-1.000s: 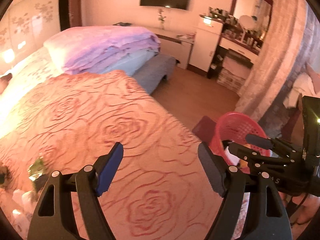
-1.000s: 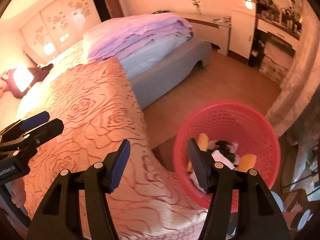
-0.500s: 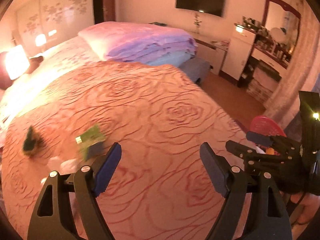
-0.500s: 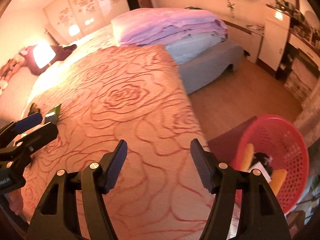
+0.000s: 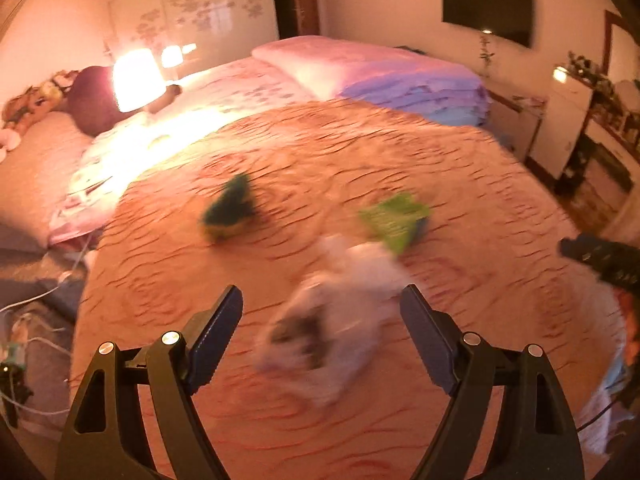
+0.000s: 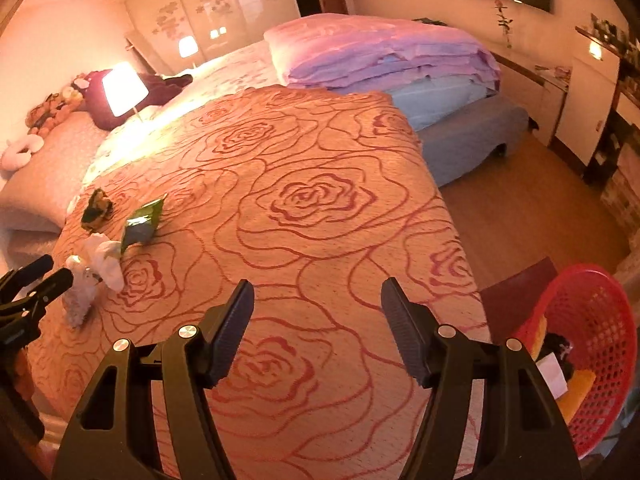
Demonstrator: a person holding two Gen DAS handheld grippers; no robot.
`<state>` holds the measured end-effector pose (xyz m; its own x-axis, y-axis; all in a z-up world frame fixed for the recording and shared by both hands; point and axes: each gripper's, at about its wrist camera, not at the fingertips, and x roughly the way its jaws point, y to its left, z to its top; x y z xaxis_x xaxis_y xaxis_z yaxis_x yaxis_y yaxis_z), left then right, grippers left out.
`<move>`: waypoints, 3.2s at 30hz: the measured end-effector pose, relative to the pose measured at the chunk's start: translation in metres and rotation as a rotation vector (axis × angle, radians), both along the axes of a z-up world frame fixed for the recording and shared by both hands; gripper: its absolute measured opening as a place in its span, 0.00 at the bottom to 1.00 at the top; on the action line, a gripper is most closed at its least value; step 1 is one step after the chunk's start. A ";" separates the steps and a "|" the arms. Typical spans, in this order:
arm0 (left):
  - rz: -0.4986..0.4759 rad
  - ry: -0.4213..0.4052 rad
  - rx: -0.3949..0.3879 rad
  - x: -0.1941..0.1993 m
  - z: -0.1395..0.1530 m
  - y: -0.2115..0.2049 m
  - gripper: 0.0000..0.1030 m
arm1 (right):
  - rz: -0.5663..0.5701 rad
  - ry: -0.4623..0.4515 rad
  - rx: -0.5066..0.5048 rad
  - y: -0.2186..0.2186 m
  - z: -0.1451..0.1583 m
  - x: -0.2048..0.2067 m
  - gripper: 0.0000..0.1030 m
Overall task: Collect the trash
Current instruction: 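Move both open tools back over the bed toward the cat-print bag, then grasp the cat-print plastic bag with the left tool while the right tool grasps the green snack packet, then carry the bag and packet to the red wastebasket and open both tools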
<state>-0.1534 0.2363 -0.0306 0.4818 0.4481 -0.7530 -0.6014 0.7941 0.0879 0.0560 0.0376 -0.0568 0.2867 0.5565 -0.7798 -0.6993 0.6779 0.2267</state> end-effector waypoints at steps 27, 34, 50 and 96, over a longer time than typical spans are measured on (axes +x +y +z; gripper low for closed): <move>-0.055 -0.071 -0.143 -0.015 -0.029 0.026 0.42 | 0.226 -0.042 -0.009 0.106 0.020 -0.035 0.62; -0.026 -0.090 -0.156 -0.026 -0.023 0.034 0.39 | 0.309 -0.046 -0.022 0.150 0.015 -0.050 0.62; 0.014 -0.096 -0.145 -0.037 -0.017 0.042 0.39 | 0.354 -0.070 -0.078 0.195 -0.004 -0.062 0.43; -0.254 -0.090 -0.095 0.042 0.010 -0.048 0.39 | -0.108 -0.022 -0.003 -0.022 0.003 0.002 0.34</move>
